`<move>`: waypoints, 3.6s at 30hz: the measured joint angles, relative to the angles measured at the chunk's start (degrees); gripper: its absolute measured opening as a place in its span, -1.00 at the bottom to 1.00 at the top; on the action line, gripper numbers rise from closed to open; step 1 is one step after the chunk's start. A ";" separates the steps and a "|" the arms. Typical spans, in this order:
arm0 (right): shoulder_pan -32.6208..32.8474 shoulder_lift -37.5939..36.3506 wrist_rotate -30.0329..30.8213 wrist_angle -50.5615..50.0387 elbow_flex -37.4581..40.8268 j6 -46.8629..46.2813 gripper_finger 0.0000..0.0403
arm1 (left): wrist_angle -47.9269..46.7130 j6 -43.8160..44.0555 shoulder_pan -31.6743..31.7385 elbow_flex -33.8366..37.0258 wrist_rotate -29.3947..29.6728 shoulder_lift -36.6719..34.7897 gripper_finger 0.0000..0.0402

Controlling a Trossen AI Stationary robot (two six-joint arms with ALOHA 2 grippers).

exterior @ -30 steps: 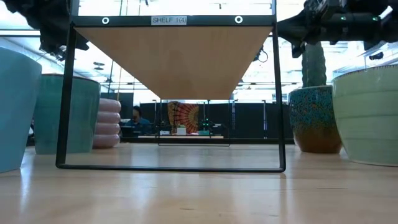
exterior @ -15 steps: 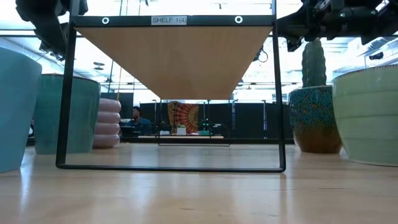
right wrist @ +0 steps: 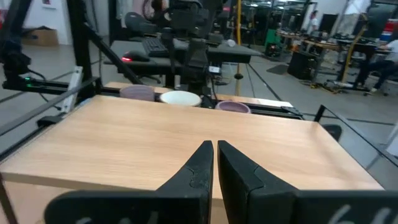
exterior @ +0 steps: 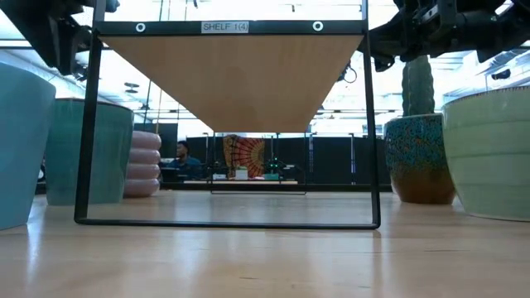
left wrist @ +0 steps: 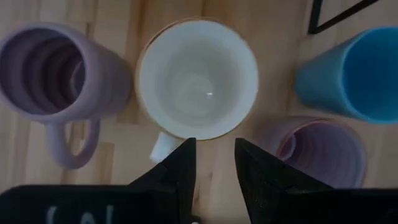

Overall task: Place coffee mugs
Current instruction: Put the light blue mug on the shelf

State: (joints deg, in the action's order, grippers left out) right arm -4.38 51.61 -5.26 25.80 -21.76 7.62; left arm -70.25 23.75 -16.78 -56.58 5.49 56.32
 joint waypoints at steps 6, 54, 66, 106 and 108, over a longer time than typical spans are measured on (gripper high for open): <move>1.00 0.77 4.67 1.29 0.02 0.07 -0.85 | 2.72 4.09 -4.30 -0.76 0.99 2.42 -0.42; 0.83 0.80 1.14 1.32 0.04 -0.07 -0.66 | -4.56 -17.65 35.25 1.86 -1.76 -5.81 -0.42; 0.83 0.80 1.12 0.27 0.04 1.41 -0.66 | 2.45 -26.09 39.51 1.86 -4.82 -9.38 -0.42; 0.83 0.80 1.14 -1.03 0.07 2.86 -0.66 | 7.75 1.16 -4.50 0.25 1.89 8.80 -0.42; 0.83 0.80 1.35 -1.05 0.07 2.86 -0.66 | 7.71 0.48 -4.72 -0.99 2.93 9.83 -0.42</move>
State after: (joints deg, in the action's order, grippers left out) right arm -3.55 52.40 -3.91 24.75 -21.69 10.48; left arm -62.54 24.22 -21.50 -57.56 8.41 66.15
